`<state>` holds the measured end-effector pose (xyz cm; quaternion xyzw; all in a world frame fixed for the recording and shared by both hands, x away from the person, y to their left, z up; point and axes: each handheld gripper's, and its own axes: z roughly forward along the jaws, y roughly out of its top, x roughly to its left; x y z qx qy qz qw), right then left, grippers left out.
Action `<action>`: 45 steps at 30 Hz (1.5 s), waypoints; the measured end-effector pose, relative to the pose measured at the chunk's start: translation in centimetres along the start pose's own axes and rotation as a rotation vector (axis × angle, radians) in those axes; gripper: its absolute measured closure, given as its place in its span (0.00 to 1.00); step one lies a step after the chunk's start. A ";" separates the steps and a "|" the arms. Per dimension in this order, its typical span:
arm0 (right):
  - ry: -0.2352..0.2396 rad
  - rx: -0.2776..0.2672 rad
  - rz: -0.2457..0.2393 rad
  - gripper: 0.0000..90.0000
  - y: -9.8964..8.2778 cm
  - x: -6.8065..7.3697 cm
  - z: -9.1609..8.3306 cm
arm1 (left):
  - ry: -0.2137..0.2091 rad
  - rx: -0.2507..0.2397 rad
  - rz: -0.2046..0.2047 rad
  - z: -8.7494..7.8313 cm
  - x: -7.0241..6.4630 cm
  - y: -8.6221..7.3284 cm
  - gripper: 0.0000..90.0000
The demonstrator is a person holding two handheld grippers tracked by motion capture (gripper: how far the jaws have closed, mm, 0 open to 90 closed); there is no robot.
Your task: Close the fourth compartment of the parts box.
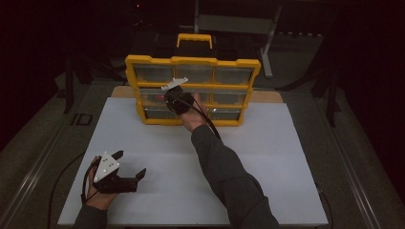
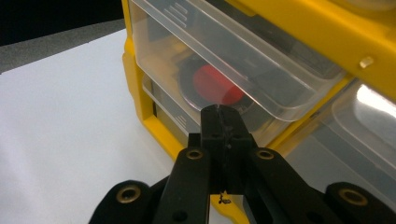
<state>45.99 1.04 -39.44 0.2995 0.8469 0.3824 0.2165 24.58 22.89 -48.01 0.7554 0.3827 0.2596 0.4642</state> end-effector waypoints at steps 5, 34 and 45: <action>-0.006 0.001 0.006 1.00 0.1 -0.2 0.2 | -0.001 0.000 -0.001 0.0 0.0 0.0 0.00; -0.035 0.005 0.015 1.00 0.4 -0.3 1.0 | 0.000 0.002 0.001 0.1 0.0 0.0 0.00; -0.017 0.039 -0.013 1.00 0.2 -0.5 1.1 | -0.003 0.007 0.001 0.2 0.1 0.0 0.00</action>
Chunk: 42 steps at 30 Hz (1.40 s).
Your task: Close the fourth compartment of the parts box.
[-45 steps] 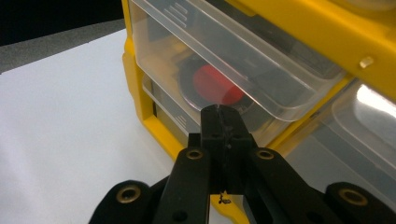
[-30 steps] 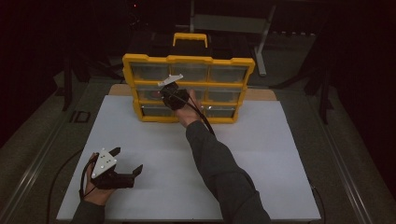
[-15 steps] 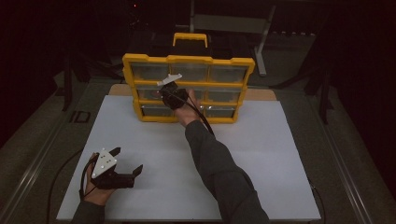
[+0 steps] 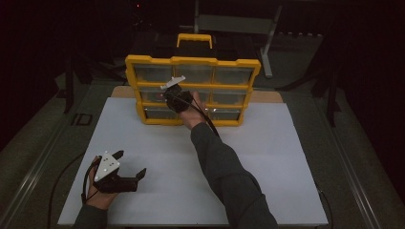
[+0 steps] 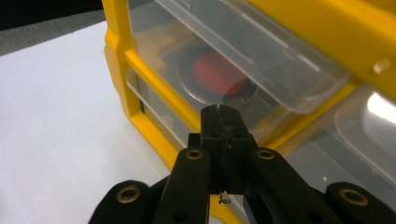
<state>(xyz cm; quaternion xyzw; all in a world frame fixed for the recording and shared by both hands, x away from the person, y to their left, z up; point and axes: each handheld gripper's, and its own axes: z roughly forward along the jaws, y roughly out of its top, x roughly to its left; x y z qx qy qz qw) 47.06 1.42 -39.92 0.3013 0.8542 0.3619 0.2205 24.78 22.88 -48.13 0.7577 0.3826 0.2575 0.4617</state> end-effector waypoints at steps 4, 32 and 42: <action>0.012 0.006 -0.014 1.00 -0.1 -0.1 -0.2 | -0.001 -0.001 -0.001 0.0 0.0 0.0 0.00; 0.176 0.101 -0.189 0.34 -1.0 1.9 -2.6 | 0.000 0.007 0.006 0.1 -0.2 0.0 0.00; 0.172 0.084 -0.164 0.17 -2.2 1.2 -4.9 | 0.002 0.007 0.004 0.0 -0.2 -0.1 0.00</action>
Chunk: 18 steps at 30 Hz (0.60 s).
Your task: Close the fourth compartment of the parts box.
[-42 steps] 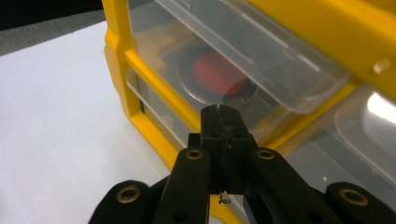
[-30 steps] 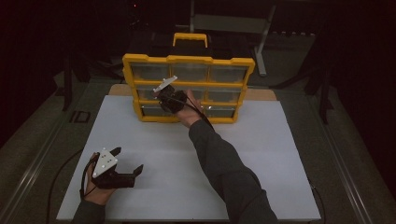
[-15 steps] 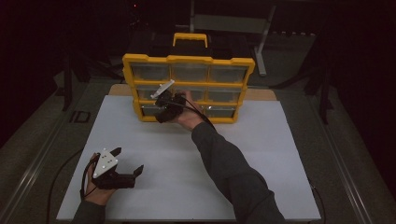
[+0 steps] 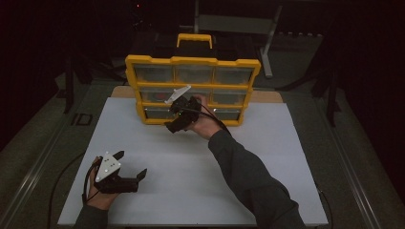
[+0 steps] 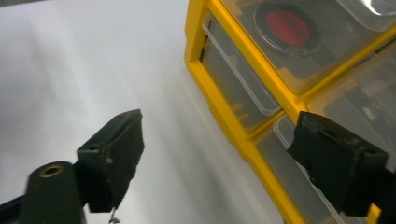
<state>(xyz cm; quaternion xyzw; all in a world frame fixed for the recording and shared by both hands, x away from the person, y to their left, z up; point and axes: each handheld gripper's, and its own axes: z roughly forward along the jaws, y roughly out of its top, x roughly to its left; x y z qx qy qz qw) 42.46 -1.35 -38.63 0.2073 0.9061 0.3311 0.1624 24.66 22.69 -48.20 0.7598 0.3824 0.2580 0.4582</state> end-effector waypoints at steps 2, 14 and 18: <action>0.002 -0.012 0.003 0.17 -0.3 0.1 -0.6 | 0.000 -0.003 -0.001 0.0 0.0 0.0 0.00; 0.053 -0.111 0.076 0.16 -2.9 -0.3 -3.6 | 0.004 -0.006 -0.006 0.0 0.0 0.0 0.00; 0.050 -0.113 0.088 0.15 -4.0 -0.6 -4.5 | 0.006 -0.007 -0.006 -0.1 0.0 0.0 0.00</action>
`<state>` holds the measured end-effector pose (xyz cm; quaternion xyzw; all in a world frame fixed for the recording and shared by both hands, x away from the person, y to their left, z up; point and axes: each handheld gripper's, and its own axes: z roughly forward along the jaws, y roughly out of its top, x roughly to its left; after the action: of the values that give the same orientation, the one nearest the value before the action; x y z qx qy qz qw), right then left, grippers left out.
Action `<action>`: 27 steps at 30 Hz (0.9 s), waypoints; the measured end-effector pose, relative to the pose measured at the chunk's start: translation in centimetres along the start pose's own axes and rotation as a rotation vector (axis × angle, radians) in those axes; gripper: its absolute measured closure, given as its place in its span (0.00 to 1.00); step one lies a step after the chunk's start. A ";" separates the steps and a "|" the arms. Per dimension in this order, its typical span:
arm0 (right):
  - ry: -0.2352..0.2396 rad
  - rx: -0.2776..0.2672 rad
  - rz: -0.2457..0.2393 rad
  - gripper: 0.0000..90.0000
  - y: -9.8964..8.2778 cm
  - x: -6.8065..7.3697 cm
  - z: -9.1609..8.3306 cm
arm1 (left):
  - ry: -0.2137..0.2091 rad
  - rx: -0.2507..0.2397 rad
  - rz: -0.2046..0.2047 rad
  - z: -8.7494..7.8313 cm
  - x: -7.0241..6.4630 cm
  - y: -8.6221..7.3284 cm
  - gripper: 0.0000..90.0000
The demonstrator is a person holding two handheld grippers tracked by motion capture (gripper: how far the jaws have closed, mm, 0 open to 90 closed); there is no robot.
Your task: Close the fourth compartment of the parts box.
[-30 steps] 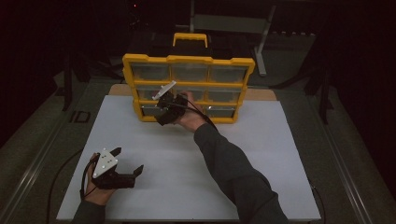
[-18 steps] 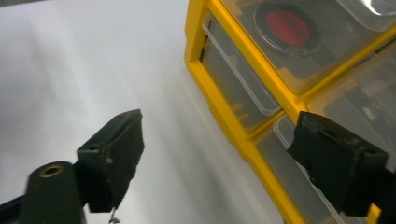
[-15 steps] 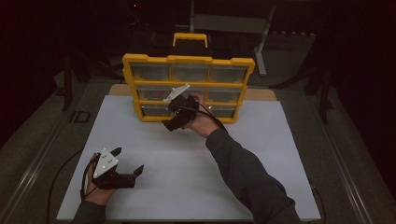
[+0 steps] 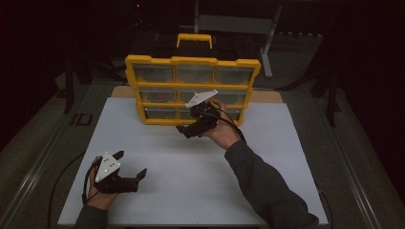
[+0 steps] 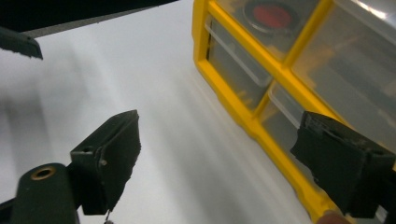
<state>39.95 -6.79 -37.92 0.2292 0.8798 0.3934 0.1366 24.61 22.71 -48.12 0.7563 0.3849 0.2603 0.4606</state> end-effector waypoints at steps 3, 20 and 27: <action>-0.011 -0.007 0.005 0.15 -0.9 -0.2 -0.8 | 0.001 -0.001 -0.005 0.0 0.0 0.0 0.00; -0.109 -0.112 0.037 0.11 -6.5 0.2 -6.2 | 0.005 -0.018 -0.028 -0.2 0.4 0.0 0.00; -0.150 -0.164 0.070 0.11 -8.8 0.2 -8.3 | 0.004 -0.020 -0.030 -0.2 0.4 0.1 0.00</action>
<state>33.64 -17.05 -39.10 0.2764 0.8234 0.4505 0.2065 24.75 23.14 -47.97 0.7453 0.3943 0.2588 0.4713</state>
